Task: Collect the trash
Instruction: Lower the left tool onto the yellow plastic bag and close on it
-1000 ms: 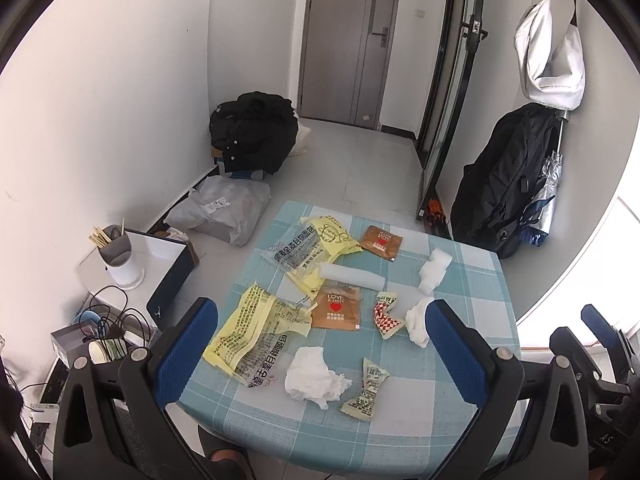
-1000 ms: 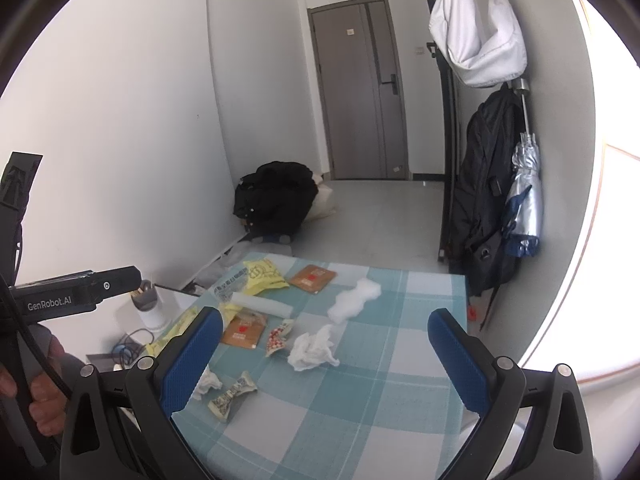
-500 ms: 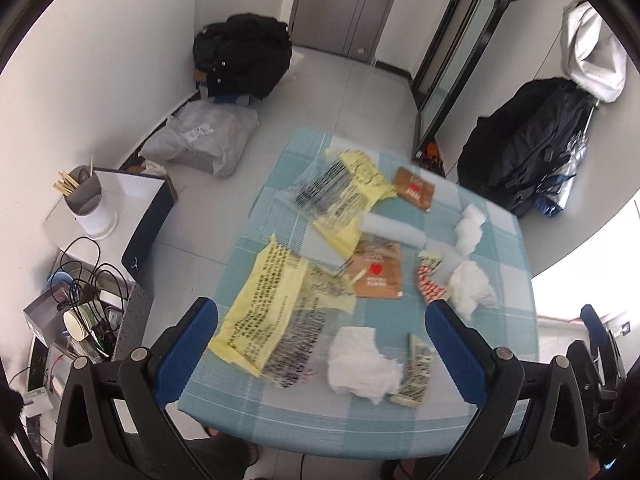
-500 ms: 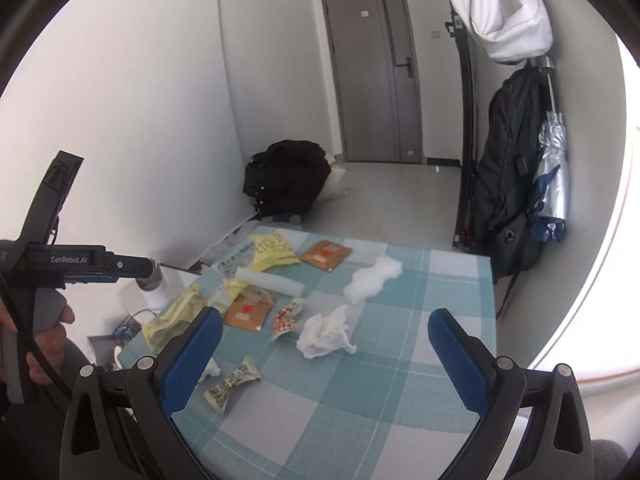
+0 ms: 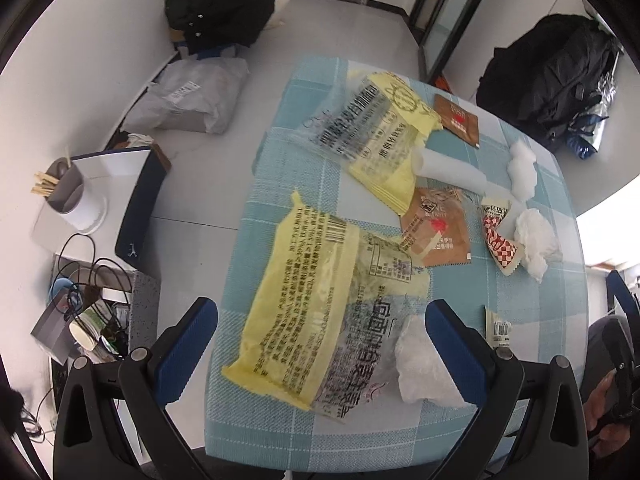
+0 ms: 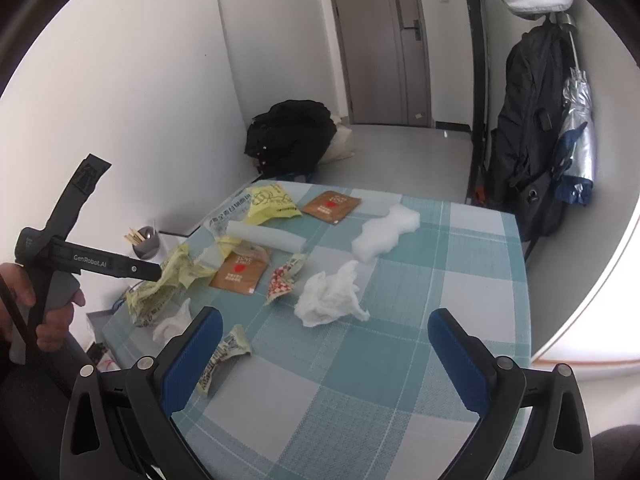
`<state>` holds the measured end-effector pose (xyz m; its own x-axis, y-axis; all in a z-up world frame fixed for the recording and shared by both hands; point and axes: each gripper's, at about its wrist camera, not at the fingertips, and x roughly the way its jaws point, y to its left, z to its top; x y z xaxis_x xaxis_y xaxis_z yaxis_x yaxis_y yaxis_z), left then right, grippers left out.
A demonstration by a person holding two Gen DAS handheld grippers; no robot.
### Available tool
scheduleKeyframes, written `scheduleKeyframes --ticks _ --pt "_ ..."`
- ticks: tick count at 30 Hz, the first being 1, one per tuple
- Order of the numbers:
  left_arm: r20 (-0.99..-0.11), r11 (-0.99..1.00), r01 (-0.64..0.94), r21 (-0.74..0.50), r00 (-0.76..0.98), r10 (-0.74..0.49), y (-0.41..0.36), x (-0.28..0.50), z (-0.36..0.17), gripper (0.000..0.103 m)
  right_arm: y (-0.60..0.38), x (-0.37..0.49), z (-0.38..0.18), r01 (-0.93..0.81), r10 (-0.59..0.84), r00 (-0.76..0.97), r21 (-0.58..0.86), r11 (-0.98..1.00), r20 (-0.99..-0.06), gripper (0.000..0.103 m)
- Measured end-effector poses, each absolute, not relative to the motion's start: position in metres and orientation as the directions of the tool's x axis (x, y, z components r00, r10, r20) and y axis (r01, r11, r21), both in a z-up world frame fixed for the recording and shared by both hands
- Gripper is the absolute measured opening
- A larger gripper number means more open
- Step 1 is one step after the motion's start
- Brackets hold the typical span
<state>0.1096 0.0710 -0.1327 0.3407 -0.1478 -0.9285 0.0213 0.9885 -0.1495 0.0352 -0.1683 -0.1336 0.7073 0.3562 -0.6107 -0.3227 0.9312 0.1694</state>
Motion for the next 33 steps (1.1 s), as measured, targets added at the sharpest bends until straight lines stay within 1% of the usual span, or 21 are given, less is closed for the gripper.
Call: scheduleKeyframes --ticks 2,6,10,11,12,13,14,15,16,20,23,26,29,33 --pt "-0.938 0.987 0.04 -0.155 0.307 -0.16 0.07 0.116 -0.14 0.102 -0.169 0.037 -0.135 -0.318 0.359 0.701 0.179 0.931 -0.616 0.103" --pt "-0.96 0.992 0.05 -0.116 0.252 -0.125 0.072 0.126 -0.157 0.102 -0.171 0.039 -0.137 -0.313 0.361 0.695 0.19 0.93 -0.621 0.103" --pt "-0.959 0.994 0.058 -0.09 0.264 -0.103 0.072 0.124 -0.154 0.101 -0.171 0.039 -0.137 -0.312 0.362 0.694 0.193 0.93 -0.622 0.103" --pt "-0.958 0.995 0.054 -0.085 0.27 -0.097 0.073 0.124 -0.153 0.098 -0.171 0.039 -0.138 -0.312 0.361 0.694 0.192 0.931 -0.623 0.103" --pt "-0.957 0.996 0.054 -0.076 0.277 -0.088 0.073 0.123 -0.152 0.092 -0.171 0.039 -0.138 -0.312 0.36 0.694 0.19 0.931 -0.624 0.103" --pt "-0.957 0.996 0.056 -0.063 0.281 -0.077 0.072 0.123 -0.151 0.09 -0.171 0.039 -0.138 -0.312 0.36 0.694 0.19 0.931 -0.624 0.103" --pt "-0.955 0.996 0.061 -0.061 0.286 -0.076 0.072 0.122 -0.149 0.085 -0.171 0.039 -0.138 -0.312 0.359 0.694 0.188 0.931 -0.625 0.103" --pt "-0.954 0.997 0.061 -0.056 0.29 -0.072 0.071 0.123 -0.15 0.082 -0.171 0.039 -0.138 -0.311 0.357 0.694 0.187 0.932 -0.625 0.103" --pt "-0.954 0.997 0.062 -0.049 0.293 -0.065 0.071 0.121 -0.148 0.075 -0.171 0.038 -0.138 -0.311 0.356 0.695 0.186 0.932 -0.625 0.103" --pt "-0.952 0.996 0.073 -0.06 0.297 -0.079 0.069 0.119 -0.146 0.064 -0.171 0.036 -0.137 -0.308 0.349 0.7 0.178 0.935 -0.623 0.103" --pt "-0.95 0.996 0.076 -0.052 0.304 -0.073 0.069 0.118 -0.143 0.051 -0.17 0.034 -0.137 -0.307 0.342 0.701 0.168 0.937 -0.625 0.103" --pt "-0.949 0.997 0.064 -0.051 0.307 -0.068 0.074 0.116 -0.142 0.049 -0.169 0.031 -0.136 -0.311 0.338 0.704 0.157 0.937 -0.625 0.103" --pt "-0.946 0.996 0.037 -0.077 0.313 -0.085 0.082 0.113 -0.141 0.046 -0.168 0.027 -0.133 -0.315 0.333 0.708 0.144 0.938 -0.622 0.103" --pt "-0.937 0.993 0.0 -0.117 0.331 -0.111 0.091 0.11 -0.139 0.045 -0.165 0.023 -0.125 -0.329 0.353 0.706 0.157 0.931 -0.614 0.103"
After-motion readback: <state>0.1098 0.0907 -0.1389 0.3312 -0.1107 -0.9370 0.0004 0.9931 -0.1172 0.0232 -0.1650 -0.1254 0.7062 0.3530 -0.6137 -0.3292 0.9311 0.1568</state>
